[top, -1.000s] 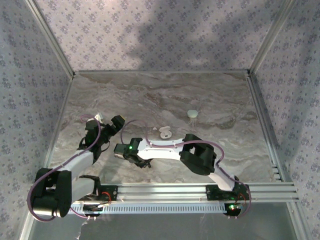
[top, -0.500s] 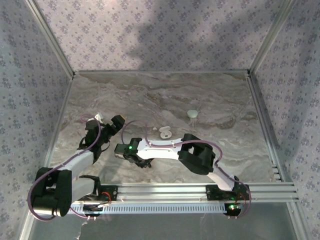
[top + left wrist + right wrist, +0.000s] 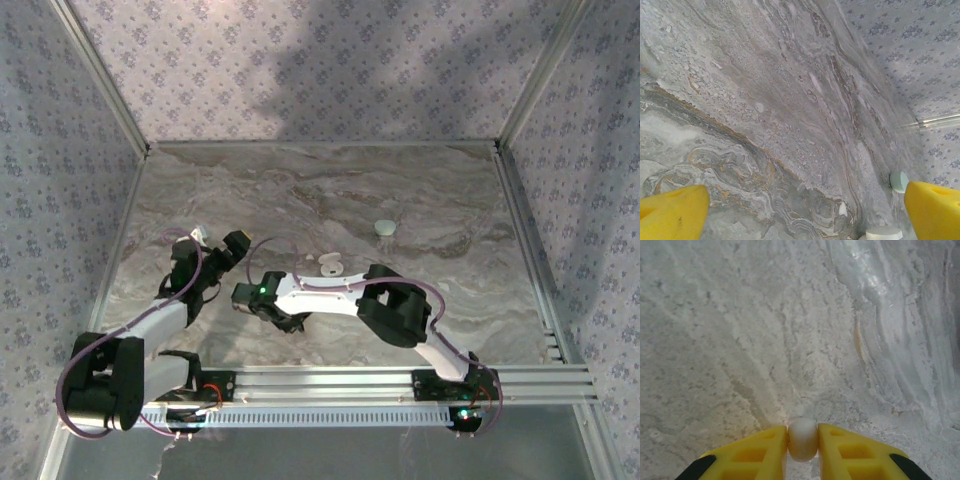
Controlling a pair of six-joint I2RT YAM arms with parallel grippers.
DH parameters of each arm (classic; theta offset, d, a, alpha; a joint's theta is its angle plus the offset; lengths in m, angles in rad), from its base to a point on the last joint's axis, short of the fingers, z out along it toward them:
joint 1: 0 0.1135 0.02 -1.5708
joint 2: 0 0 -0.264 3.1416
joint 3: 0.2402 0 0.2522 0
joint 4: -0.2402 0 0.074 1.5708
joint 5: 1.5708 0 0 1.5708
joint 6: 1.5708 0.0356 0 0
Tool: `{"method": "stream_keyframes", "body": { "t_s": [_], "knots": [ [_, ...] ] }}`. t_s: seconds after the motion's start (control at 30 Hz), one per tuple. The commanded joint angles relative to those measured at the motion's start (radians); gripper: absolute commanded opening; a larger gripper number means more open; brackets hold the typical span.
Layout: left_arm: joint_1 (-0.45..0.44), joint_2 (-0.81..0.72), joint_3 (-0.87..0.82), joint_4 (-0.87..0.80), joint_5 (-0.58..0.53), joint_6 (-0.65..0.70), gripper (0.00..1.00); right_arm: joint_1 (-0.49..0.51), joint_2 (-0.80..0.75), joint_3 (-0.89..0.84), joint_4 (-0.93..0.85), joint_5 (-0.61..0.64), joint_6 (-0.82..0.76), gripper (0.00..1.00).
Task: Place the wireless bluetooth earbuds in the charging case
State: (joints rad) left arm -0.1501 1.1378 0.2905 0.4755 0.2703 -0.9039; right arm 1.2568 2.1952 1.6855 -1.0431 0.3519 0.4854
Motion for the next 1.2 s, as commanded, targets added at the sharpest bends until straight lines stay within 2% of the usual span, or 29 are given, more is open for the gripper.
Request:
{"method": "stream_keyframes", "body": {
  "t_s": [0.0,0.17,0.43,0.7,0.97,1.1,1.17],
  "knots": [
    [0.007,0.018,0.001,0.056,0.030,-0.007,1.00,-0.023,-0.054,-0.030,-0.008,-0.015,0.034,0.23],
    [-0.018,0.045,0.013,0.084,0.048,0.001,1.00,-0.059,-0.155,-0.116,0.059,-0.066,0.051,0.23],
    [-0.155,0.061,0.065,0.074,0.023,0.091,1.00,-0.171,-0.414,-0.363,0.274,-0.244,0.065,0.23],
    [-0.300,0.092,0.119,0.082,0.018,0.195,1.00,-0.366,-0.713,-0.674,0.508,-0.504,0.041,0.24],
    [-0.439,0.157,0.172,0.117,0.054,0.288,1.00,-0.579,-0.963,-0.874,0.595,-0.753,0.021,0.26],
    [-0.477,0.209,0.203,0.107,0.056,0.302,1.00,-0.677,-1.042,-0.931,0.586,-0.794,0.012,0.28],
    [-0.479,0.230,0.205,0.117,0.054,0.291,1.00,-0.691,-1.057,-0.937,0.569,-0.760,0.004,0.30]
  ]
}}
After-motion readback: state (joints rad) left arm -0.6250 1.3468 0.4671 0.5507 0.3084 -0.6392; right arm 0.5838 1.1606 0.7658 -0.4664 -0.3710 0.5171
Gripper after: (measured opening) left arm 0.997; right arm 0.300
